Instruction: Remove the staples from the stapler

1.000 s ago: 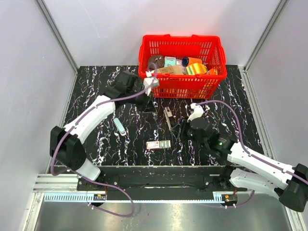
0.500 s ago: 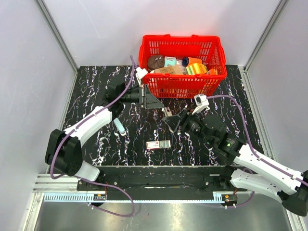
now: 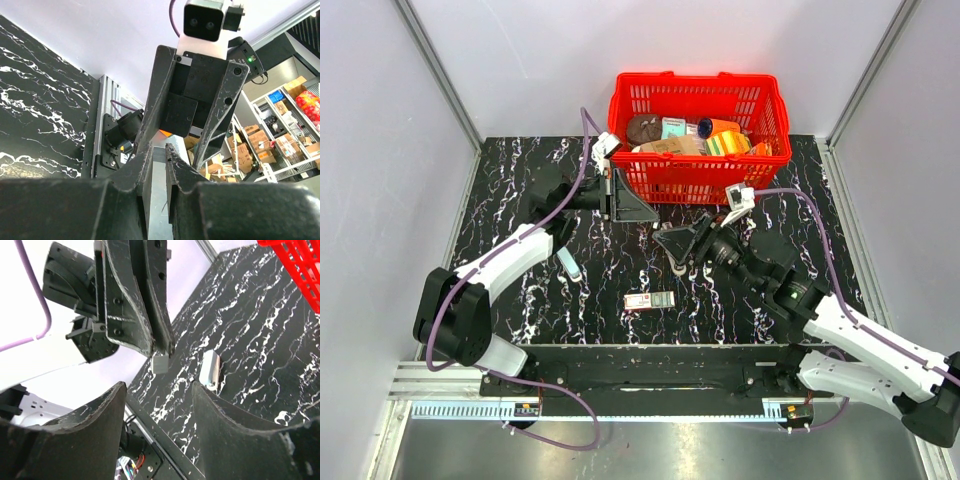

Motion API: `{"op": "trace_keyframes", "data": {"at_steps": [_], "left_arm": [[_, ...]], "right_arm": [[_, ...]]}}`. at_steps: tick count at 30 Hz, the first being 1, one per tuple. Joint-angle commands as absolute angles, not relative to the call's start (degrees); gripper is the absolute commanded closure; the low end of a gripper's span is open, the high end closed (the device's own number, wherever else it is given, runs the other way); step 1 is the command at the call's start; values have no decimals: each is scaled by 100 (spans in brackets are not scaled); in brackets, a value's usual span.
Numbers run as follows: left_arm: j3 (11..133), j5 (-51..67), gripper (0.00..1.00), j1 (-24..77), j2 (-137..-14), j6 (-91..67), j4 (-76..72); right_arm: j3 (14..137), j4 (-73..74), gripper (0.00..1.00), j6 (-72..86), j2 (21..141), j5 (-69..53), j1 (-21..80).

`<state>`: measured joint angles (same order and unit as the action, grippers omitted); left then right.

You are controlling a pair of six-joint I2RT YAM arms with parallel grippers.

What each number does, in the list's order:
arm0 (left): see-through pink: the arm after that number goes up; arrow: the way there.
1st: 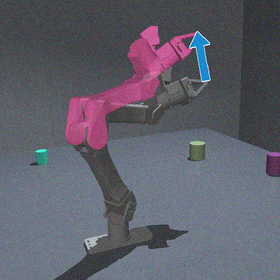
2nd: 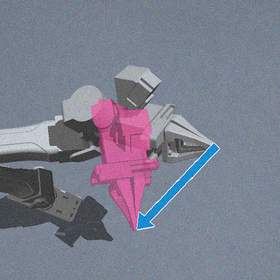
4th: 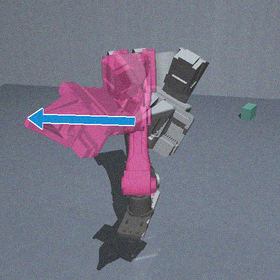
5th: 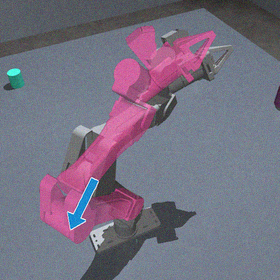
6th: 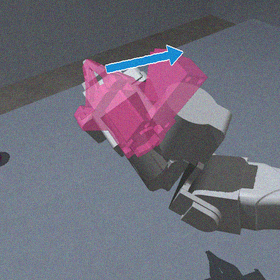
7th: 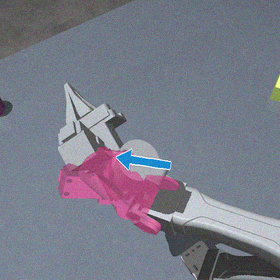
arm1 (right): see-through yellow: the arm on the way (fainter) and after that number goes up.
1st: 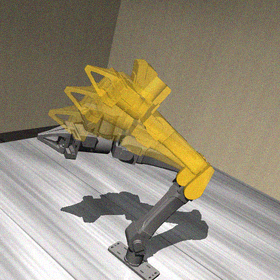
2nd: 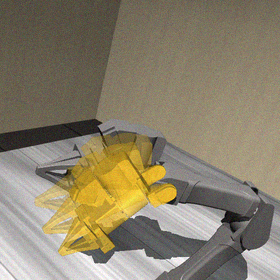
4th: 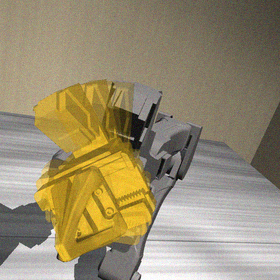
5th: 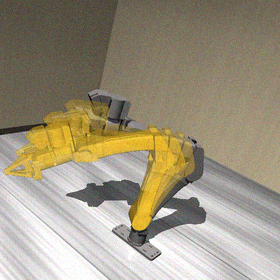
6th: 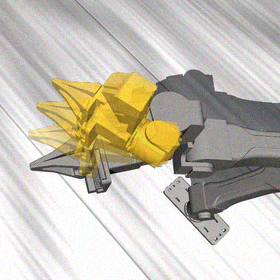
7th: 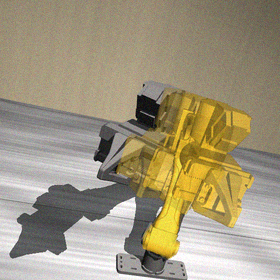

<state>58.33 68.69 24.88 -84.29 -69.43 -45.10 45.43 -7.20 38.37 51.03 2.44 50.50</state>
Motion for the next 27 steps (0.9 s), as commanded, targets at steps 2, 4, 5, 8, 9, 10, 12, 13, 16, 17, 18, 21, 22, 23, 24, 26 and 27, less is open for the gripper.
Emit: {"op": "trace_keyframes", "data": {"at_steps": [2, 4, 5, 8, 9, 10, 12, 13, 16, 17, 18, 21, 22, 23, 24, 26, 27], "left_arm": [[5757, 7110, 98, 2461, -8341, -7453, -5405], [5766, 7128, 98, 2452, -8350, -7523, -5519], [5766, 7154, 98, 2461, -8358, -7576, -5580], [5757, 7198, 98, 2461, -8385, -7699, -5739], [5748, 7198, 98, 2461, -8393, -7708, -5757], [5739, 7207, 98, 2452, -8385, -7717, -5766], [5731, 7216, 98, 2461, -8385, -7708, -5783], [5722, 7207, 98, 2461, -8385, -7725, -5801], [5713, 7216, 98, 2461, -8385, -7734, -5818], [5713, 7207, 98, 2461, -8376, -7734, -5818], [5704, 7207, 98, 2461, -8376, -7734, -5818], [5687, 7198, 98, 2461, -8376, -7743, -5818], [5678, 7198, 98, 2461, -8367, -7743, -5818], [5678, 7198, 98, 2452, -8358, -7743, -5818], [5678, 7198, 98, 2452, -8367, -7734, -5818], [5678, 7198, 98, 2461, -8350, -7717, -5810], [5669, 7198, 98, 2461, -8358, -7708, -5810]], "right_arm": [[4913, -1204, 40, 3841, 5194, 44, 4948], [4939, -1204, 40, 3823, 5247, 18, 4913], [4948, -1204, 41, 3841, 5291, 18, 4887], [4904, -1353, 41, 3911, 5352, -167, 4825], [4904, -1380, 42, 3929, 5370, -193, 4808], [4904, -1415, 42, 3937, 5379, -211, 4790], [4913, -1450, 44, 3955, 5388, -237, 4764], [4904, -1459, 44, 3955, 5405, -263, 4755], [4904, -1520, 45, 3990, 5396, -308, 4720], [4904, -1538, 46, 3999, 5405, -325, 4711], [4904, -1547, 46, 4008, 5431, -369, 4702], [4913, -1608, 48, 4043, 5510, -474, 4684], [4913, -1617, 48, 4060, 5528, -492, 4676], [4913, -1643, 49, 4069, 5546, -510, 4676], [4904, -1670, 50, 4087, 5572, -536, 4658], [4904, -1705, 51, 4104, 5599, -571, 4650], [4913, -1722, 52, 4122, 5607, -580, 4649]]}}
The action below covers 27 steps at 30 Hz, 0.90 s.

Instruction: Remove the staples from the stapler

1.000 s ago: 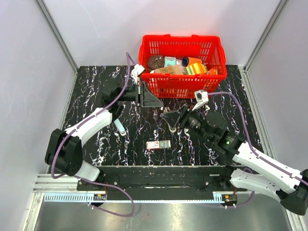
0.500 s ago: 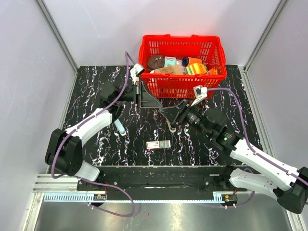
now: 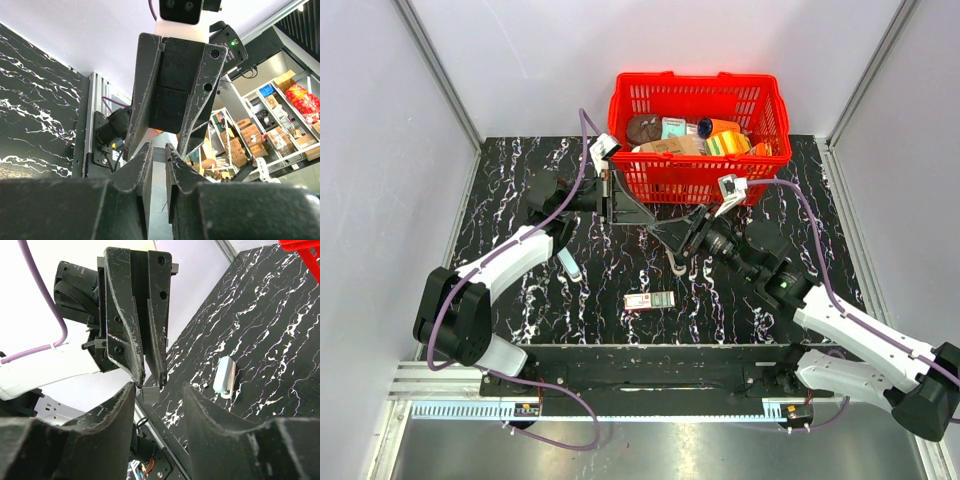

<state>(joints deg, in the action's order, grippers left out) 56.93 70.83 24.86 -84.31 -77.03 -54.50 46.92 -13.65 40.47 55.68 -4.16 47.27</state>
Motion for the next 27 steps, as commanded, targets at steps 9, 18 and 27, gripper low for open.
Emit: {"op": "trace_keyframes", "data": {"at_steps": [9, 18, 27], "left_arm": [[5678, 7207, 98, 2461, -8341, -7541, -5634], [5739, 7172, 97, 2452, -8376, -7497, -5581], [5766, 7128, 91, 2435, -8411, -7366, -5459]], "right_arm": [[4852, -1749, 67, 4192, 5607, -642, 4597], [4781, -1732, 79, 4254, 5572, -703, 4570], [4685, -1600, 88, 4272, 5502, -668, 4562]]}}
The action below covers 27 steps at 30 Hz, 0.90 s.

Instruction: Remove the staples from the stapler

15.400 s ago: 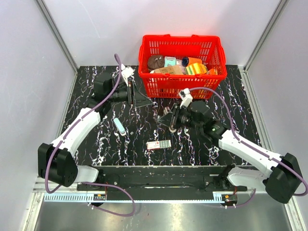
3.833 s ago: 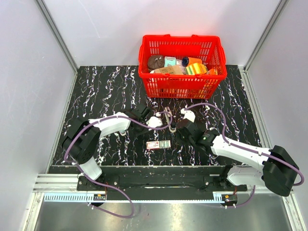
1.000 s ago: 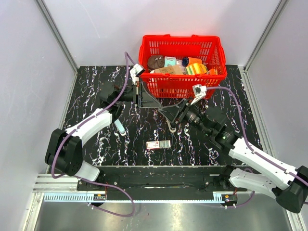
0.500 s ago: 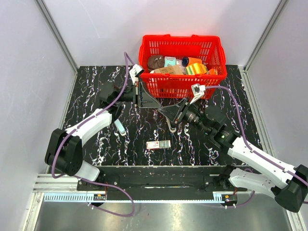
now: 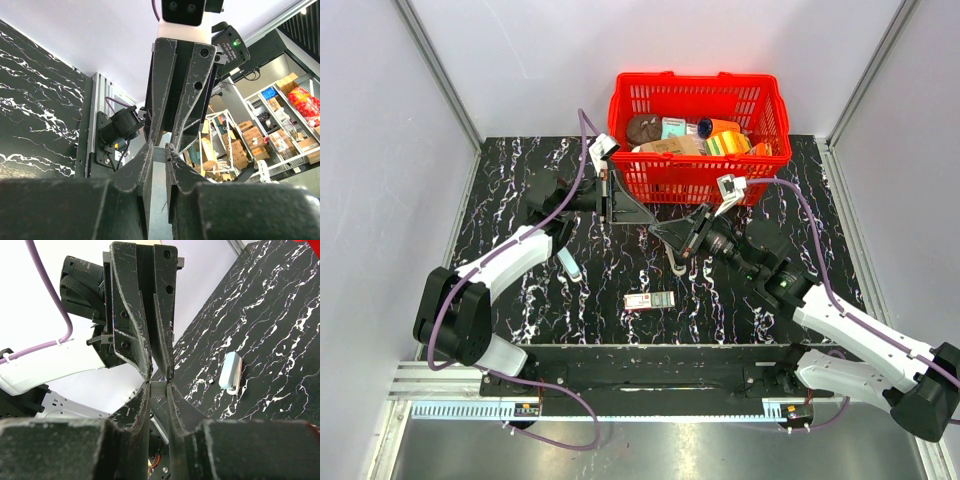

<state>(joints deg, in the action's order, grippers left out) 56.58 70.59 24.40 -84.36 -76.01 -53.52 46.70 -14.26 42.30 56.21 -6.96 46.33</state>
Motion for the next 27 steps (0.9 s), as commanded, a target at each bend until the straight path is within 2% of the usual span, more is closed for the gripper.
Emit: {"op": "trace_keyframes", "data": {"at_steps": [1, 3, 5, 8, 11, 14, 16, 20, 22, 27], "left_arm": [[5783, 7128, 85, 2435, -8402, -7287, -5362], [5809, 7015, 73, 2408, -8324, -6972, -5021], [5836, 6699, 66, 2347, -8184, -6157, -3935], [6002, 6443, 62, 2268, -8147, -5153, -2587], [6029, 6381, 59, 2040, -8191, -5098, -2408], [6204, 6311, 50, 1873, -8218, -4739, -1884], [6546, 6031, 49, 1837, -8209, -3339, -518], [6987, 4618, 50, 1986, -8288, -831, 1832], [6900, 4055, 51, 2083, -8314, -56, 2327], [6207, 2700, 52, 2399, -8227, 1264, 2689]], "right_arm": [[4693, -1565, 89, 4263, 5476, -668, 4562], [4685, -1433, 90, 4228, 5449, -677, 4553], [4641, -1310, 91, 4210, 5423, -721, 4562], [4544, -1012, 92, 4184, 5344, -651, 4553], [4465, -564, 93, 4210, 5282, -545, 4562], [4403, -142, 93, 4210, 5300, -457, 4562], [4447, 365, 93, 4201, 5457, -405, 4562], [4596, 1263, 97, 4166, 6246, -413, 4562], [4710, 1650, 100, 4201, 6809, -483, 4562], [5001, 2249, 100, 4271, 7952, -72, 4754]]}}
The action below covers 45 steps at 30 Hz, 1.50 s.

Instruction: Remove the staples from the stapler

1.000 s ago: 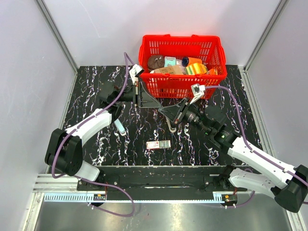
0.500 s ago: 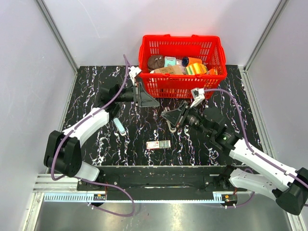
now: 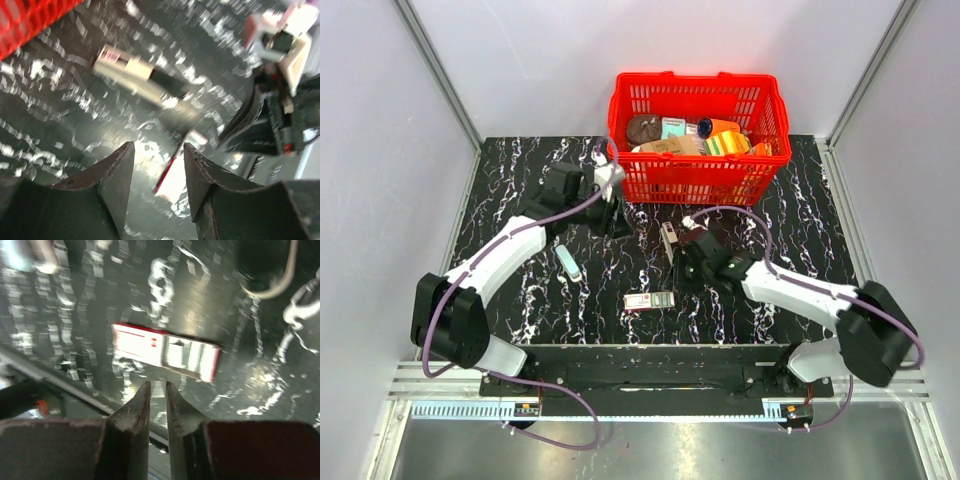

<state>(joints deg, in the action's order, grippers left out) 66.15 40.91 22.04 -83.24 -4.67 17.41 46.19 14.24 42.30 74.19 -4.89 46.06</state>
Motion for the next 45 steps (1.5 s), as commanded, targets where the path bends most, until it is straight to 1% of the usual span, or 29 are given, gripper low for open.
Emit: {"op": "trace_keyframes", "data": {"at_steps": [1, 10, 17, 26, 35, 45], "left_arm": [[6109, 2594, 52, 2443, -8192, 1414, 2716], [5652, 2084, 53, 2803, -8139, 1872, 2716], [5467, 1916, 53, 3032, -8156, 2004, 2689], [5441, 1995, 54, 3067, -8156, 1951, 2689], [5467, 1986, 55, 3111, -8147, 1925, 2707], [5484, 1986, 55, 3155, -8174, 1934, 2707]], "right_arm": [[5053, 2293, 100, 4289, 8050, 121, 4842], [5581, 2672, 100, 4342, 8824, 922, 5378], [5836, 2891, 98, 4350, 9149, 1160, 5449], [6003, 3138, 92, 4359, 9439, 1266, 5449], [6047, 3164, 89, 4351, 9589, 1222, 5449], [6135, 3190, 88, 4333, 9694, 1178, 5458]]}}
